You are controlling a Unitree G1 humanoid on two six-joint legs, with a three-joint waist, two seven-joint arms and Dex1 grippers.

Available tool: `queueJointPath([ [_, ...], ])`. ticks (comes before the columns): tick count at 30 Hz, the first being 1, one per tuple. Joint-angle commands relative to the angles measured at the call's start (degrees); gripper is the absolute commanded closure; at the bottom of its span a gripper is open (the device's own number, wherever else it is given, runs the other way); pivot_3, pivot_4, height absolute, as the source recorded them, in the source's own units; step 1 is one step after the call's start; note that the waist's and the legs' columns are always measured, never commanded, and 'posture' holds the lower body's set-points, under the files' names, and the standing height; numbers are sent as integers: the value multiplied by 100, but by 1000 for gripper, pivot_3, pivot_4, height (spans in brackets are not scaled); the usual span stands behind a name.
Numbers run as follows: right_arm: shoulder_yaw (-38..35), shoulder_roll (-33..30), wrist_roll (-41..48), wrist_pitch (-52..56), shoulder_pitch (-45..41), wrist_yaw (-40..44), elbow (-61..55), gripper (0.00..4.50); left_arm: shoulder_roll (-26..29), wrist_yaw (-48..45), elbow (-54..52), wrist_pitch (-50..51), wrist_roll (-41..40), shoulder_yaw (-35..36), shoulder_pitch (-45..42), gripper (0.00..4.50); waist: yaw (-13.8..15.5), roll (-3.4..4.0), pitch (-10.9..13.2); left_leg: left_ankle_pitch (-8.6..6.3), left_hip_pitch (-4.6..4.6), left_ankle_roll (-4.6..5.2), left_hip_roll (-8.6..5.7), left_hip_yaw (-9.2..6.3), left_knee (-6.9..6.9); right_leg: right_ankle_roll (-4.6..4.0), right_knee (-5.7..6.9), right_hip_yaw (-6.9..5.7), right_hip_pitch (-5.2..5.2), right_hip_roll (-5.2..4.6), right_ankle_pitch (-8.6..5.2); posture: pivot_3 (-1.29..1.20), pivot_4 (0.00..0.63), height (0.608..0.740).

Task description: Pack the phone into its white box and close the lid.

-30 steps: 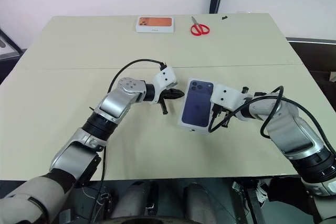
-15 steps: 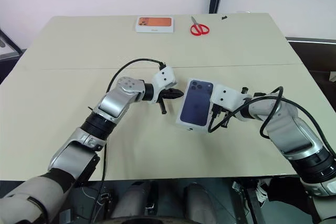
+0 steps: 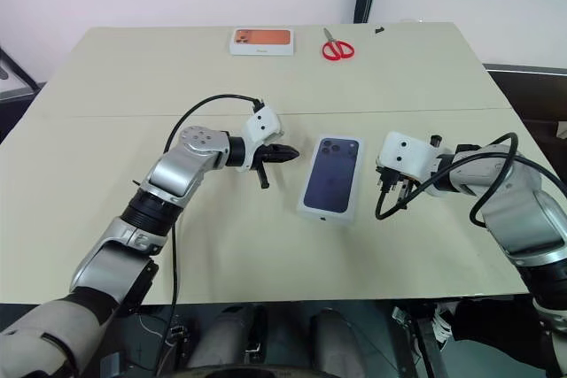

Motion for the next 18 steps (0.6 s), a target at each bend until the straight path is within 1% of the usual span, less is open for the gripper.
queueJointPath([
  [1, -117, 24, 70, 12, 21, -6, -289, 4441, -17, -180, -310, 70, -91, -103, 32, 4500, -3, 0, 0, 0, 0, 0, 0, 0, 0, 0, 2, 0, 0, 0, 0, 0, 150, 740],
  [8, 30, 208, 24, 125, 3, -108, -358, 4441, -47, -286, -440, 225, 136, -585, 131, 4500, 5, 0, 0, 0, 0, 0, 0, 0, 1, 0, 7, 1, -1, 0, 0, 0, 150, 740],
  [13, 185, 414, -92, 226, -110, -289, -252, 4441, -84, -301, -466, 303, 187, -707, 115, 4500, 6, 0, 0, 0, 0, 0, 0, 0, 1, 0, 8, 1, -2, 0, 0, 0, 150, 740],
  [18, 272, 540, -140, 277, -100, -362, -273, 4441, -123, -281, -443, 312, 198, -680, 78, 4500, 22, 0, 0, 0, 0, -1, -1, 0, 2, 0, 8, 1, -2, 0, 0, 0, 150, 740],
])
